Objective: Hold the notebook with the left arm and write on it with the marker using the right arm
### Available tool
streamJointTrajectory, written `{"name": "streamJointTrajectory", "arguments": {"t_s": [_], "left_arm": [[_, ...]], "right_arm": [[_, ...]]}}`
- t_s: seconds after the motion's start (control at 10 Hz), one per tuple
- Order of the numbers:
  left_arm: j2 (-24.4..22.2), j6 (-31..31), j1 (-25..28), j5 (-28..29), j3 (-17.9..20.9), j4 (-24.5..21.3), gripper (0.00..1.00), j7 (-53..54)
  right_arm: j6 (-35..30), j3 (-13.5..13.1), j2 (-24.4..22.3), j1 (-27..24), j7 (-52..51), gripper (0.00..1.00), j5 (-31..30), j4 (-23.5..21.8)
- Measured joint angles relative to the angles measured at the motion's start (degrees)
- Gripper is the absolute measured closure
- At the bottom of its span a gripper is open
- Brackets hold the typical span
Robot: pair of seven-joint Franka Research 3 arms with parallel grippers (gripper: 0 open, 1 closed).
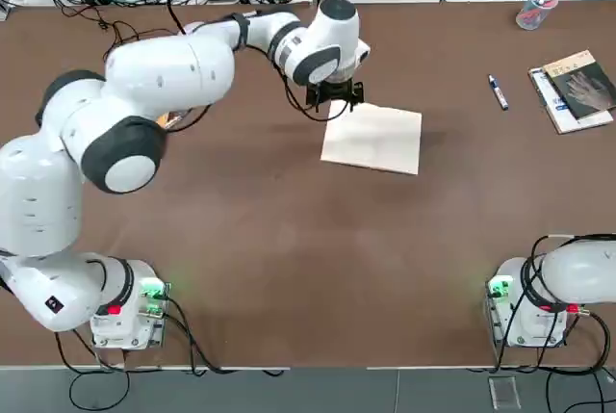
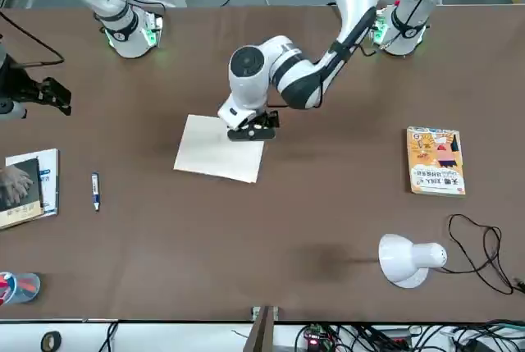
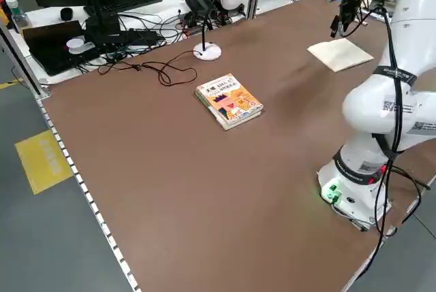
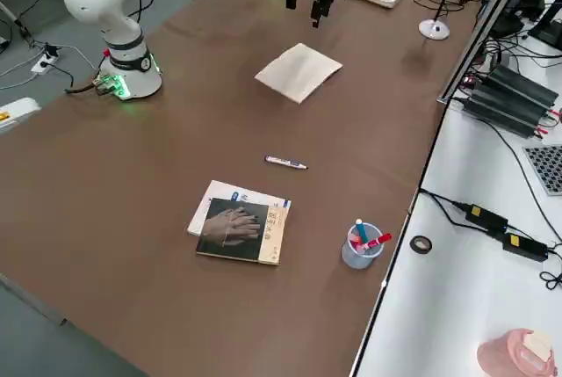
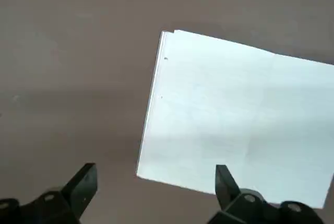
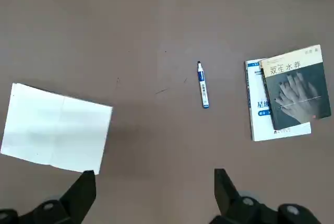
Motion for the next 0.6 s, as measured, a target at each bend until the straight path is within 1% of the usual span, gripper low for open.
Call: {"name": "streamJointTrajectory", "arguments": {"t_s": [0.4, 0.6], "left_arm": [[2.56, 2.64, -0.66, 3.51, 0.12, 0.15, 0.00, -2.80], [3.26, 3.61, -1.21, 4.14, 0.13, 0.27, 0.00, -3.56]], "right_arm": [[0.03, 0.00, 0.00, 0.00, 0.00, 0.00, 0.01, 0.01], [0.03, 0.03, 0.00, 0.00, -0.01, 0.00, 0.01, 0.01]]}}
